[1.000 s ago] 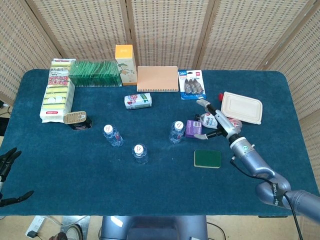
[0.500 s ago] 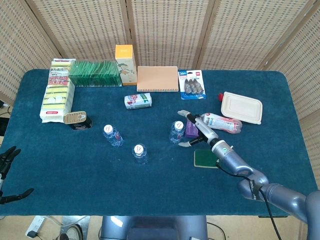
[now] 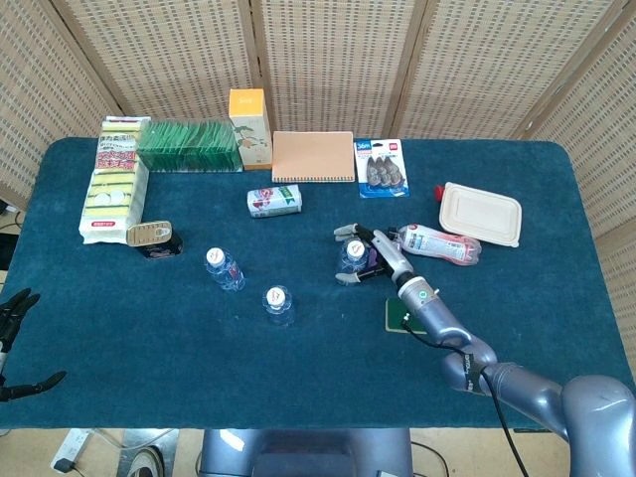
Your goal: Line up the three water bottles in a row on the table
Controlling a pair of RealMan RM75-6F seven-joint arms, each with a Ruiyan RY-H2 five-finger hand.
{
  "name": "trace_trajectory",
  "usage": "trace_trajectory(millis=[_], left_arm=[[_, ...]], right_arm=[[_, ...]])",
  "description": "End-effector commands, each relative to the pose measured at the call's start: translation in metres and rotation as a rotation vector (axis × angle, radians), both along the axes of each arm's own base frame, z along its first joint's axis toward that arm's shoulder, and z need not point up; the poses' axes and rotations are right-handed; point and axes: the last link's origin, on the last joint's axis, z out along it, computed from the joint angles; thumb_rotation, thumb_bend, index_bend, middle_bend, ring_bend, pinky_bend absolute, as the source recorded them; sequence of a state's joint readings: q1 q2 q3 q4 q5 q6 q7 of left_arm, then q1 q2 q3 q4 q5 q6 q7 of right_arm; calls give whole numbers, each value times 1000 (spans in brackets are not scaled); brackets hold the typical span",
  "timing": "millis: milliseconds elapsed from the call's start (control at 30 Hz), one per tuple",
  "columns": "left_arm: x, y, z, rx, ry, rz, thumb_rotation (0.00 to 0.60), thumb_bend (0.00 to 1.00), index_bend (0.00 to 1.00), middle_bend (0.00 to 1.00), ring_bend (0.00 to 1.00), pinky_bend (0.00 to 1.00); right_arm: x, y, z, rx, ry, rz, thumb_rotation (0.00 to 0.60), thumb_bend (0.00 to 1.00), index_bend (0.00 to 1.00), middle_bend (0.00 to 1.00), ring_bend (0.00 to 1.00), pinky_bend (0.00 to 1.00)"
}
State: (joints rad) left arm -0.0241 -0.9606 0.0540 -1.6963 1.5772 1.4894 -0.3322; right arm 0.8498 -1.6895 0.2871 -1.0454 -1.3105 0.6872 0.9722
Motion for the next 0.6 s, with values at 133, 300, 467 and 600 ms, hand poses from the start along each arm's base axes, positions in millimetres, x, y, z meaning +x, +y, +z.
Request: trace_trajectory(millis=[133,300,467,600], left_arm=[[0,-1,1,2,-5,-1,600,99,0,0,0,0],[2,-3,1,-1,-9,-13,600,99,0,0,0,0],[3,-5,2,-3,-15,-27,600,98,0,0,0,0],[4,-7,3,-2,-19,-36,600,99,0,0,0,0]], right_arm=[[2,4,1,-10,-30,7,600,177,574,613,551,558],[5,14,10,-40,-40,55,600,279,605,644,577,581],[8,31,25,-130,-31,131,600,312,611,652,583,580],[8,48,33,-215,5,190,600,312,613,655,583,570]])
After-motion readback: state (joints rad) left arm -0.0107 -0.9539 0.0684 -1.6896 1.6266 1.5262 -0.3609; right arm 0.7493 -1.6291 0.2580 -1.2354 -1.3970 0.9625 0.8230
